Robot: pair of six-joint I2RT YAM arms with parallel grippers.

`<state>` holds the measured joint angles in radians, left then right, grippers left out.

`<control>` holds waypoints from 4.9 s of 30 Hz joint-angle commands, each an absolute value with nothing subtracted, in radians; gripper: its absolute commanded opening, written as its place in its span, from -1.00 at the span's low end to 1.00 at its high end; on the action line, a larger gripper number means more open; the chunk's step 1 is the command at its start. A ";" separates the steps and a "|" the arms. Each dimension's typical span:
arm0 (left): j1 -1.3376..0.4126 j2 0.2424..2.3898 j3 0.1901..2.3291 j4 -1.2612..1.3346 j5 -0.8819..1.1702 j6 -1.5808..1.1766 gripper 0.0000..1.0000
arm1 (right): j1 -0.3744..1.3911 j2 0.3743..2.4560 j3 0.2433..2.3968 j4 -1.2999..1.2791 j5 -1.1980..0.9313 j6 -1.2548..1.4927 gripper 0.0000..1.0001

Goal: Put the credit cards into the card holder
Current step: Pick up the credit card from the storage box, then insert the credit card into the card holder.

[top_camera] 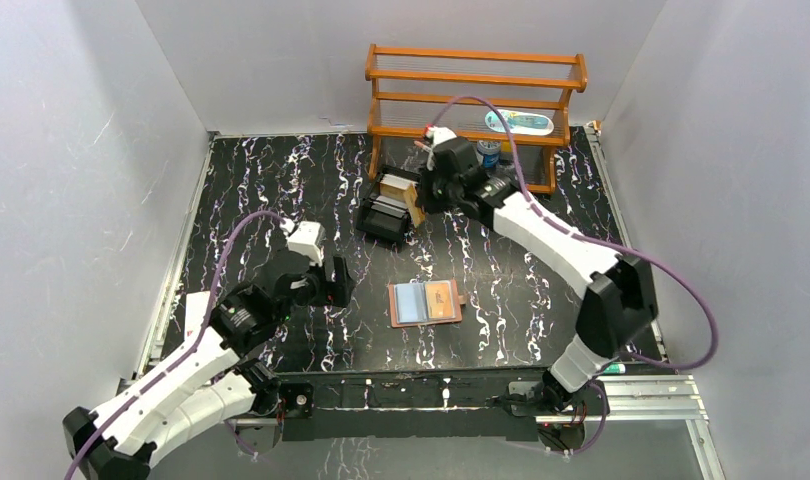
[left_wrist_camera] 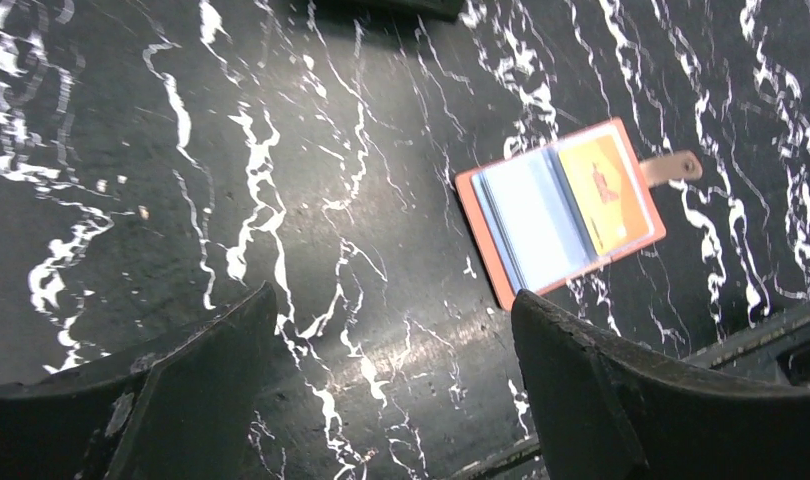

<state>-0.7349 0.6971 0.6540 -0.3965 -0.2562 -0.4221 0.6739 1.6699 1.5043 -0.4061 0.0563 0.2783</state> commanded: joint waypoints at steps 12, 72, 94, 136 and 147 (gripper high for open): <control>-0.733 1.060 0.692 -0.165 0.169 -0.602 -0.25 | 0.666 1.340 0.987 -0.300 -0.020 0.939 -1.00; -0.734 1.489 0.551 0.143 0.247 -0.701 -0.91 | 0.558 1.338 0.405 0.367 -0.383 0.766 -1.00; -0.736 1.493 0.535 0.130 0.254 -0.691 -0.92 | 0.529 1.429 0.357 0.595 -0.453 0.789 -1.00; -0.753 1.494 0.541 0.128 0.243 -0.694 -0.93 | 0.635 1.512 0.606 0.153 -0.300 0.657 0.10; -0.753 1.482 0.537 0.129 0.239 -0.696 -0.92 | 0.749 1.519 0.673 0.139 -0.265 0.684 0.06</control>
<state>-0.7380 1.4796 0.5636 0.1860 0.2634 -0.7143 0.7197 1.5085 0.6403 0.1638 -0.2844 0.6670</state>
